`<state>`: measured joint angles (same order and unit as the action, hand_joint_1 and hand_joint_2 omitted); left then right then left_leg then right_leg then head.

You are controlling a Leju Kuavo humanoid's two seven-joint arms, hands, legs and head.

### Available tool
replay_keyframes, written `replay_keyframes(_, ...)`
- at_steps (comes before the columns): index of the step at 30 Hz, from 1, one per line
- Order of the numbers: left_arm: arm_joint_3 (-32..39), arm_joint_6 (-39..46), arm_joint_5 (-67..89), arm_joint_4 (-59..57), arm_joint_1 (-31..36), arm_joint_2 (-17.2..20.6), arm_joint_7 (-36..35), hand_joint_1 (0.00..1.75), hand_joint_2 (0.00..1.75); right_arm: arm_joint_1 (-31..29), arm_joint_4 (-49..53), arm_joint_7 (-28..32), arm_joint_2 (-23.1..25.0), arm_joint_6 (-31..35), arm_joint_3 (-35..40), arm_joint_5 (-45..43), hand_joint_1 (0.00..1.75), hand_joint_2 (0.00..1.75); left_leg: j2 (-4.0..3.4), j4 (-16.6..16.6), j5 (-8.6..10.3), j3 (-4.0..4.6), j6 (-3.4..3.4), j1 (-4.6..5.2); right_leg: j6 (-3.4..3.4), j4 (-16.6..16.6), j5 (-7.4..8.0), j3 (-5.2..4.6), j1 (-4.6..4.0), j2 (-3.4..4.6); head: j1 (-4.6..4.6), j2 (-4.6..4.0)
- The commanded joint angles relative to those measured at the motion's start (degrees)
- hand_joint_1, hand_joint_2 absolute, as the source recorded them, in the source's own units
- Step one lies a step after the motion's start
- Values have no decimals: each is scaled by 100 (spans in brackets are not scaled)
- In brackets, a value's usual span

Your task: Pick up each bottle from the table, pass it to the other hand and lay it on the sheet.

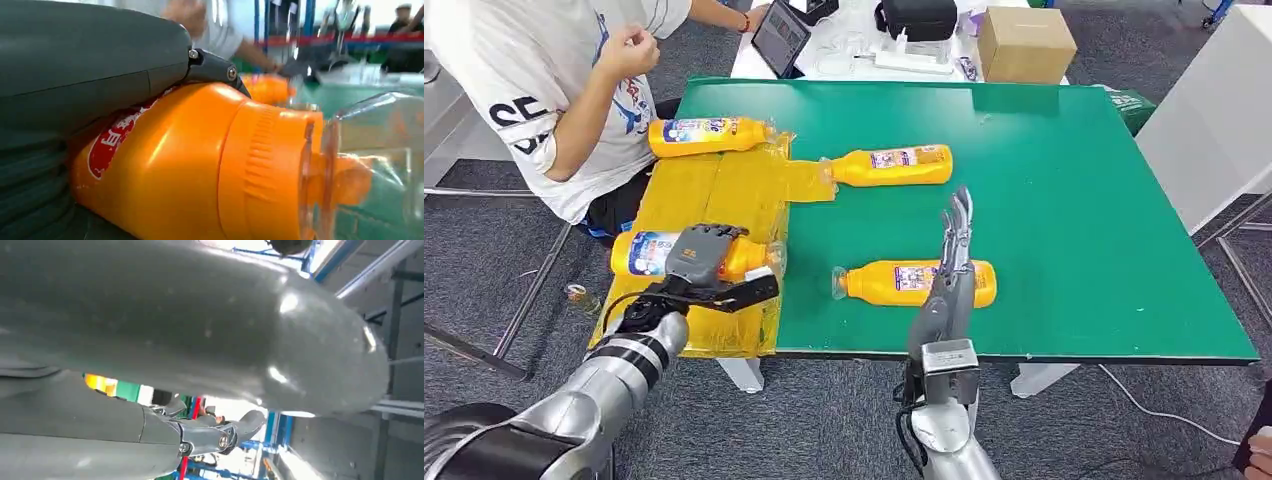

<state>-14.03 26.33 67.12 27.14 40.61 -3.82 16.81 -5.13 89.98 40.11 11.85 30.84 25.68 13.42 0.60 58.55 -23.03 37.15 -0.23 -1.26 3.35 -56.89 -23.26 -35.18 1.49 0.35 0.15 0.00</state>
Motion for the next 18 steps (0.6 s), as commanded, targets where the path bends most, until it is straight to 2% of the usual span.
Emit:
replay_keyframes(1, 410, -276, -170, -650, 128, 73, 81, 175, 175, -105, -430, -11, -129, -134, 33, -45, 0, 0, -15, -4, -12, -28, 8, -2, -12, 10, -6, 28, -6, 8, 0, 0)
replay_keyframes(8, 655, -562, -419, -739, 43, 51, 111, 175, 175, -162, -717, -11, -20, -315, -20, 32, 0, 0, -18, -9, -15, -44, 9, -6, -22, 14, -7, 44, -11, 9, 2, 0)
replay_keyframes(10, 677, -583, -443, -741, 44, 48, 116, 175, 175, -161, -720, -11, -18, -317, -23, 38, 0, 0, -12, -6, -8, -21, 5, -1, -11, 8, -3, 21, -4, 8, 2, 0)
replay_keyframes(12, 677, -583, -443, -741, 44, 48, 116, 175, 175, -161, -720, -11, -18, -317, -23, 38, 0, 0, -20, -9, -16, -45, 10, -4, -21, 14, -8, 43, -10, 11, 2, 0)
replay_keyframes(16, 760, -768, -550, -759, 64, 37, 152, 175, 175, -160, -803, -11, 4, -377, -73, 42, 0, 0, -12, -6, -8, -26, 7, 0, -11, 7, -4, 23, -3, 6, 0, 0)
replay_keyframes(17, 730, -779, -515, -755, 55, 49, 150, 169, 175, -164, -839, -11, 12, -402, -87, 49, 0, 0, -8, -4, -4, -17, 4, 0, -7, 5, -1, 15, -2, 5, 2, 0)
replay_keyframes(18, 673, -812, -451, -771, 46, 54, 126, 169, 175, -167, -879, -11, 25, -467, -109, 18, 0, 0, -17, -8, -13, -41, 9, -3, -18, 12, -6, 38, -8, 8, 2, 0)
